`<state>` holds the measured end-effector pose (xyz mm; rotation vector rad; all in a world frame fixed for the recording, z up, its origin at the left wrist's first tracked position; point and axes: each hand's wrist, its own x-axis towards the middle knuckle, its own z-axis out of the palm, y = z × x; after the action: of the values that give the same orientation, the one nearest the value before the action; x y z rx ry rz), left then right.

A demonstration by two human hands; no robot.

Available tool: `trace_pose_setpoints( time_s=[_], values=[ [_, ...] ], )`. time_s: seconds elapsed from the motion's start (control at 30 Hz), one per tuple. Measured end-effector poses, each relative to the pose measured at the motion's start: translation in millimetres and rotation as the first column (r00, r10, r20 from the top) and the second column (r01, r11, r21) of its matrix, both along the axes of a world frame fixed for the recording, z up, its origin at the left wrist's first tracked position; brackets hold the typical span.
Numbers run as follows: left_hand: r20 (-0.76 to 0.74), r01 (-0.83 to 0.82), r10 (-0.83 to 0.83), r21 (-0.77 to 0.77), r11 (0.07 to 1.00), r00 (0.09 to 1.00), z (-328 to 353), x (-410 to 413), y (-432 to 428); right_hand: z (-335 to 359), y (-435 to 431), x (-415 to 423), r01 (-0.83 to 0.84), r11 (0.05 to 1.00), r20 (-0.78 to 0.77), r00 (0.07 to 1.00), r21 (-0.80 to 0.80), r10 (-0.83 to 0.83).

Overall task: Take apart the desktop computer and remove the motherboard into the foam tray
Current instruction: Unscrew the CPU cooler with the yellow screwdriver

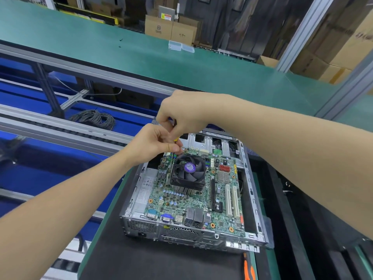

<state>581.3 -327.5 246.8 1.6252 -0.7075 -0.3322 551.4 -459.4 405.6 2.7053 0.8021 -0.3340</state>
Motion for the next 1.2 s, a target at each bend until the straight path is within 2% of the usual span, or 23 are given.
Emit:
trace_pose_setpoints(
  time_s=[0.17,0.27,0.37,0.43,0.5,0.53,0.6,0.67,0.77,0.93,1.1,1.2],
  values=[
    [0.024,-0.124,0.124,0.011,0.992,0.992,-1,-9,-9,3,0,-1,-0.155,0.986,0.001,0.988,-0.063,0.156],
    [-0.008,-0.133,0.133,-0.011,0.991,0.991,-4,-10,-11,4,0,-2,-0.163,0.985,0.021,0.986,-0.058,0.164],
    [-0.02,-0.089,0.088,-0.031,0.996,0.996,-6,-7,-8,8,-6,-5,-0.012,0.997,0.034,0.999,0.072,0.009],
    [0.019,-0.058,0.058,-0.015,0.998,0.998,-6,-5,-7,7,-8,-5,0.222,0.968,-0.019,0.975,0.119,-0.221],
    [0.041,-0.013,0.012,0.028,1.0,0.999,-1,-2,-7,2,-4,-6,0.403,0.912,-0.025,0.915,0.075,-0.402],
    [0.027,0.049,-0.05,0.049,0.998,0.998,2,0,-4,1,-2,-5,0.431,0.901,-0.007,0.902,0.051,-0.431],
    [-0.043,0.214,-0.212,0.063,0.975,0.976,8,8,3,-1,1,-4,0.418,0.908,0.005,0.908,0.027,-0.418],
    [-0.056,0.284,-0.28,0.081,0.956,0.958,12,11,9,0,4,-1,0.378,0.926,-0.009,0.926,0.001,-0.378],
    [0.084,0.17,-0.181,0.124,0.978,0.98,11,5,5,-2,7,-2,0.199,0.977,0.08,0.978,-0.082,-0.193],
    [0.102,-0.028,0.022,0.057,0.998,0.995,-2,3,-2,5,-2,-3,0.037,0.999,-0.029,0.999,-0.008,-0.037],
    [0.126,-0.043,0.037,0.043,0.998,0.991,-1,-5,-10,-2,-2,-9,-0.061,0.996,0.024,0.998,-0.065,0.063],
    [0.121,0.021,-0.044,0.191,0.981,0.992,-2,-9,-6,0,-14,-11,0.003,1.0,0.064,0.998,-0.002,-0.003]
  ],
)
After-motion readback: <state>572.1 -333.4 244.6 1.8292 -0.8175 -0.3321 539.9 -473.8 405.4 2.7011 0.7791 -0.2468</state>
